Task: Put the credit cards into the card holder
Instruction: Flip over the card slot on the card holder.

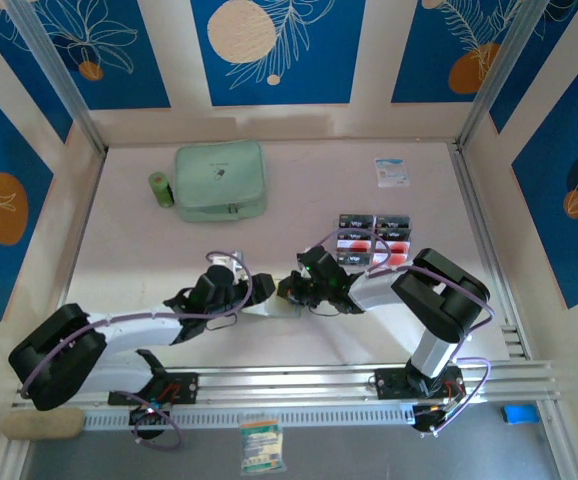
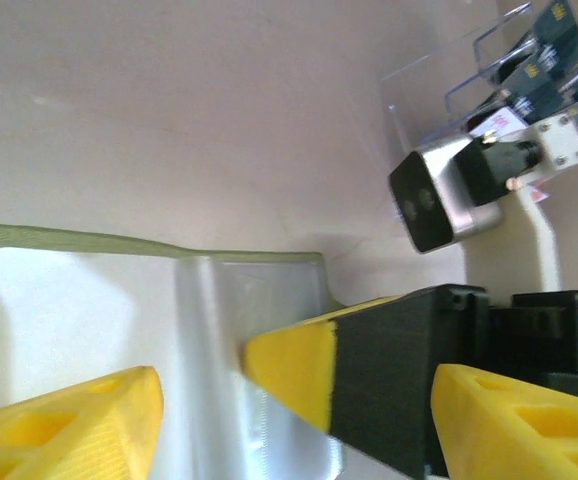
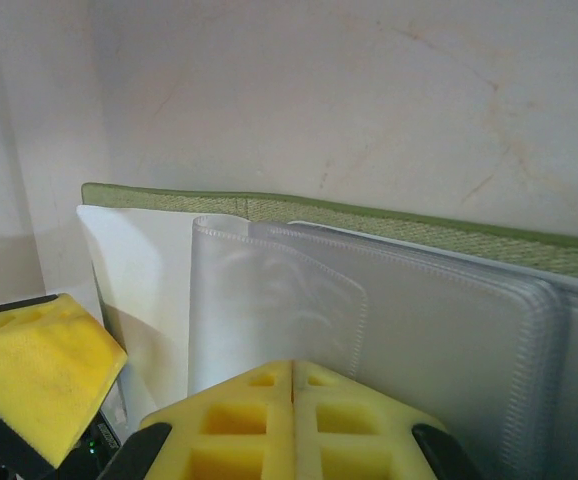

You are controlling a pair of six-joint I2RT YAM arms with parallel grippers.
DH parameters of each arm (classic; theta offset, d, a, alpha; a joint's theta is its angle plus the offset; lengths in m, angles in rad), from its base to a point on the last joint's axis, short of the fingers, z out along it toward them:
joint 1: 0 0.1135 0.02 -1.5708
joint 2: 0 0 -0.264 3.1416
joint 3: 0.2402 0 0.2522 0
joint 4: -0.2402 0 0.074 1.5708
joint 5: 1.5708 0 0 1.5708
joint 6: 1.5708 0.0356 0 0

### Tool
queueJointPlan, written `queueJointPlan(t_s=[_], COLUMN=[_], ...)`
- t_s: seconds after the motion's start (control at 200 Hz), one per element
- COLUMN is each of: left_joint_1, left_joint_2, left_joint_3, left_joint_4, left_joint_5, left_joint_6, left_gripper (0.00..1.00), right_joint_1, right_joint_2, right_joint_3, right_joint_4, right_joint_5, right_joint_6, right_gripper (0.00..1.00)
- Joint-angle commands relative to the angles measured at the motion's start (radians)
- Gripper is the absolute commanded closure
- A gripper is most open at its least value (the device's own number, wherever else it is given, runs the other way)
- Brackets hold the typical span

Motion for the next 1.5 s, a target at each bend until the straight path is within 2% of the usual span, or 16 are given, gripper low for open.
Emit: queueJointPlan(t_s=[0.0,0.2,0.45,0.7,0.905,1.11,1.18,1.36,1.495], left_joint_1=[-0.006,-0.007,-0.007,-0.006,-0.007,-0.006,-0.007,-0.008,-0.009], left_joint_2=[-0.014,0.053,0.106,0.135,0.157,0.167,0.170,0.176,0.170], left_joint_3=[0.027,0.051,0.050,0.052,0.057,0.057,0.058,0.057,0.057], left_joint_4=[-0.135,-0.184,-0.193,-0.200,-0.195,-0.190,-0.189,-0.181,-0.176], left_joint_5=[-0.053,-0.038,-0.047,-0.044,-0.035,-0.034,-0.034,-0.032,-0.030], left_joint_6=[0.118,0.218,0.257,0.273,0.278,0.276,0.278,0.276,0.275], left_gripper=[0.31,0.31,0.32,0.49,0.52,0.54,0.54,0.56,0.54], right_joint_1=[-0.004,-0.005,-0.008,-0.022,-0.040,-0.048,-0.050,-0.056,-0.060], right_joint_2=[0.025,0.031,0.024,0.001,-0.047,-0.122,-0.149,-0.178,-0.170], right_joint_3=[-0.017,-0.017,-0.017,-0.008,0.008,0.012,0.014,0.001,0.006], right_joint_4=[-0.027,-0.015,-0.012,-0.023,-0.066,-0.121,-0.151,-0.189,-0.241], right_joint_5=[0.000,-0.010,-0.011,-0.027,-0.044,-0.027,-0.011,0.018,0.050], right_joint_6=[0.010,0.017,0.020,0.003,-0.037,-0.078,-0.096,-0.112,-0.115], right_gripper=[1.00,1.00,1.00,0.99,0.92,0.67,0.61,0.59,0.66])
